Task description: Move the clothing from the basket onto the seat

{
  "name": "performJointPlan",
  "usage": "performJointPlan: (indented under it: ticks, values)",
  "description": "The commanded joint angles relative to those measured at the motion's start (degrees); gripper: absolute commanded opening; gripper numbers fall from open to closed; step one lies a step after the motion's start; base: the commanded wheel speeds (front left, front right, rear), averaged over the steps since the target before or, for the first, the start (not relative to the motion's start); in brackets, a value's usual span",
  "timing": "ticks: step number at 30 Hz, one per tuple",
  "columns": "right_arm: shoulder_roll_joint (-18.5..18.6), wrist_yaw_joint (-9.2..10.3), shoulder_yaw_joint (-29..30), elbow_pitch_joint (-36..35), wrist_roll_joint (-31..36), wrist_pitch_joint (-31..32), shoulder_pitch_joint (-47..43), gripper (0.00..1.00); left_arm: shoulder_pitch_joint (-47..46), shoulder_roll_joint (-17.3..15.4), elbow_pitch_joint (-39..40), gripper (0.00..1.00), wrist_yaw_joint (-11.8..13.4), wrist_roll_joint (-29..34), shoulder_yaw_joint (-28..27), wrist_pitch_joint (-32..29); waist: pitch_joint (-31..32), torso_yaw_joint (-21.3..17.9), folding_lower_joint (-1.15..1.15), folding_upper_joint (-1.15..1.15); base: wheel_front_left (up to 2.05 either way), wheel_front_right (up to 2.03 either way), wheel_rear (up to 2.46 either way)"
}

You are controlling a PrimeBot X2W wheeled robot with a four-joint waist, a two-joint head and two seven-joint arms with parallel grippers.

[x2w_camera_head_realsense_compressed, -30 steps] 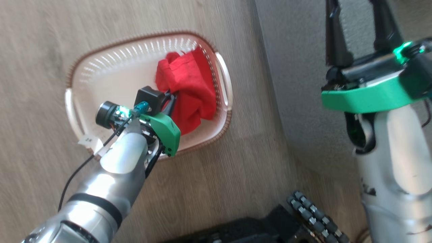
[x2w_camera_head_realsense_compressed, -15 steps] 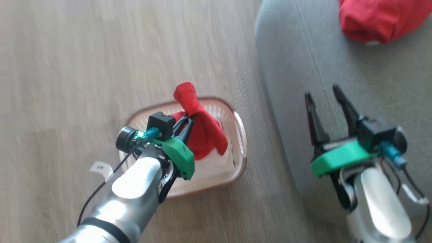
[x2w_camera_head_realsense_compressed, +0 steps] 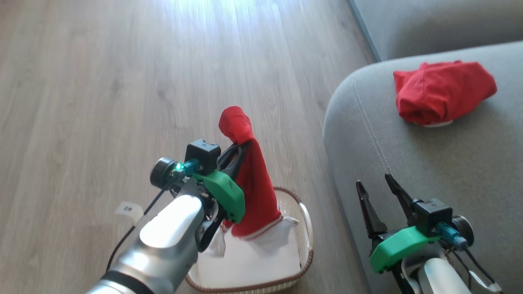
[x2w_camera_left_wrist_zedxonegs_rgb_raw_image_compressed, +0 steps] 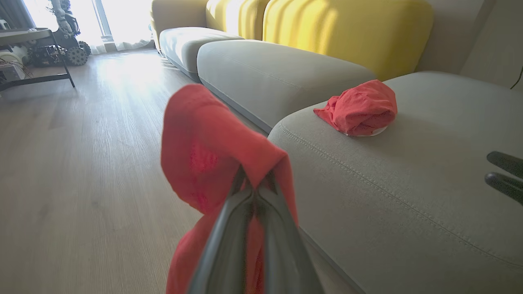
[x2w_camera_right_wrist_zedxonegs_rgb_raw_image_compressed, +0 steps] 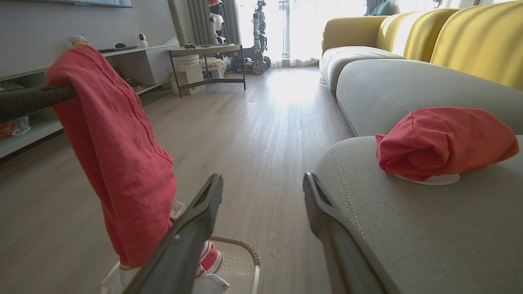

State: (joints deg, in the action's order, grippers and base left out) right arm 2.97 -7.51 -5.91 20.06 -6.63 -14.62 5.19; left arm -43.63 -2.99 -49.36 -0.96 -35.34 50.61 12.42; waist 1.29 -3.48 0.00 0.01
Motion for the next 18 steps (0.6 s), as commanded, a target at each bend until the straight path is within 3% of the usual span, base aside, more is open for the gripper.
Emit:
performJointPlan:
  ticks: [1, 9, 18]
  values:
    - [-0.1, 0.02, -1.7, -1.5, -0.5, -0.4, 1.2, 1.0, -3.8, -2.0, 2.7, 0.0, 0.5, -0.6, -2.3, -0.5, 2.8, 1.2, 0.0, -0.01, 0.0, 0.0, 0.0]
    - [-0.1, 0.02, -3.9, -0.5, -1.0, -0.4, 0.0, 1.0, -6.4, -4.7, 9.9, 0.0, 2.5, -0.2, -2.4, -4.5, 5.0, 2.8, 0.0, -0.01, 0.0, 0.0, 0.0]
    - [-0.1, 0.02, -8.8, 2.2, -1.4, -0.2, 1.3, 1.0, -7.7, -5.3, 16.7, 0.0, 3.6, -0.2, -1.3, -9.5, 6.5, 4.9, 0.0, -0.01, 0.0, 0.0, 0.0]
